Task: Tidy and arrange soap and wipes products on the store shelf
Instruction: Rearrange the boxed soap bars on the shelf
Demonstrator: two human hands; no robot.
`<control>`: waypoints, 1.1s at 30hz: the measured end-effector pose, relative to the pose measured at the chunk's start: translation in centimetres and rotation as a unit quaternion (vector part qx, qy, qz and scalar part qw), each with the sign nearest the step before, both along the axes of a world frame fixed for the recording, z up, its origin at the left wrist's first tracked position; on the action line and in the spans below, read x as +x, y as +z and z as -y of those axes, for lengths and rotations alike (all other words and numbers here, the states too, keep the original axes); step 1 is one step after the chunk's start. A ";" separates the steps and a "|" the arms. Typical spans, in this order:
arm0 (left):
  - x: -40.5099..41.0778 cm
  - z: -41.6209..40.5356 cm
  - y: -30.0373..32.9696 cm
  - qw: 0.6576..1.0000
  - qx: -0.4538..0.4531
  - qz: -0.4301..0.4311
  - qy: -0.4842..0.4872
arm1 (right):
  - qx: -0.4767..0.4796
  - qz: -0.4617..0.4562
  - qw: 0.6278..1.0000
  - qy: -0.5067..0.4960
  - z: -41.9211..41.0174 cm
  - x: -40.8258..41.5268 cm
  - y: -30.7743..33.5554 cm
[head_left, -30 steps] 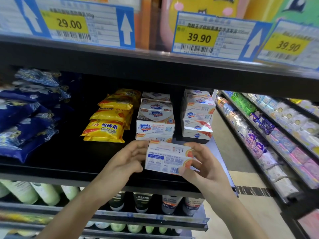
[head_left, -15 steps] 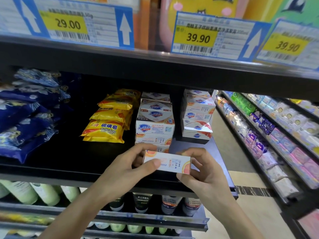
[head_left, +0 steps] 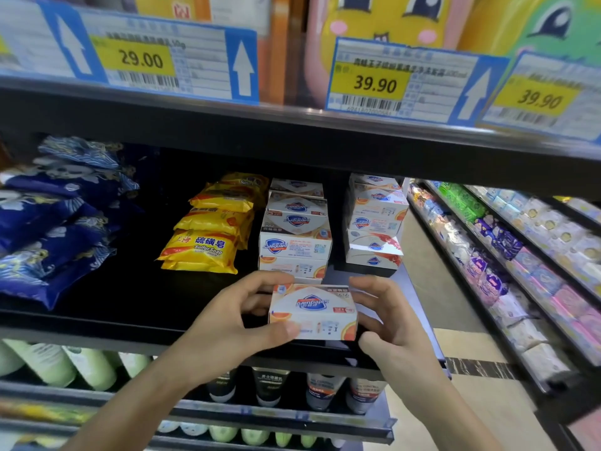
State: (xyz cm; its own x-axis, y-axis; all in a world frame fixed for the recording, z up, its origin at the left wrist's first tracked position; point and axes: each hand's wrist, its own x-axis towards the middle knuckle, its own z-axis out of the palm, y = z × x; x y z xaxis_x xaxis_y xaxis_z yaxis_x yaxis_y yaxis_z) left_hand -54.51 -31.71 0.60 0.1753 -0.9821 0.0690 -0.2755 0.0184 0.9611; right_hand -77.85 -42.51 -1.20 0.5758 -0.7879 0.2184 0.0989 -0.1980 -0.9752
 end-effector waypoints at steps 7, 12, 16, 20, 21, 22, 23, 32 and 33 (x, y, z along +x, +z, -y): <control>4.1 -2.8 0.4 0.996 -0.028 0.078 0.022 | -0.046 -0.011 0.996 -0.077 0.3 -0.1 -0.5; 8.9 -5.2 1.1 0.989 -0.049 0.125 0.068 | -0.048 -0.021 0.995 -0.088 0.1 0.2 -0.6; 11.9 -5.9 0.7 0.982 -0.023 0.165 0.094 | -0.048 -0.025 0.994 -0.091 -0.1 0.5 -0.4; 12.5 -5.8 0.4 0.950 0.011 0.280 0.137 | -0.054 -0.038 0.994 -0.091 -0.2 0.5 -0.3; 12.4 -5.8 0.2 0.945 0.007 0.293 0.144 | -0.054 -0.040 0.994 -0.092 -0.2 0.5 -0.3; 12.2 -5.7 0.0 0.942 -0.008 0.302 0.148 | -0.053 -0.040 0.994 -0.091 -0.2 0.4 -0.2; 12.1 -5.7 -0.3 0.938 -0.026 0.312 0.151 | -0.050 -0.040 0.994 -0.092 -0.2 0.4 -0.2; 8.3 -5.8 -1.7 0.873 -0.145 0.400 0.239 | -0.044 -0.069 0.990 -0.113 0.0 0.8 1.1; 7.2 -5.9 -1.6 0.869 -0.170 0.406 0.225 | -0.052 -0.080 0.987 -0.131 0.4 0.9 1.3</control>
State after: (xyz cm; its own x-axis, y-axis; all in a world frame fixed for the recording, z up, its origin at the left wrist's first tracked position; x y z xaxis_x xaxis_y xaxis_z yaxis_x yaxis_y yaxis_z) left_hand -47.34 -25.83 -0.99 0.2956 -0.7251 0.6219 -0.9130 -0.0228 0.4074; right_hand -76.94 -42.87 0.14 0.3898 -0.8920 0.2287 -0.1226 -0.2964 -0.9472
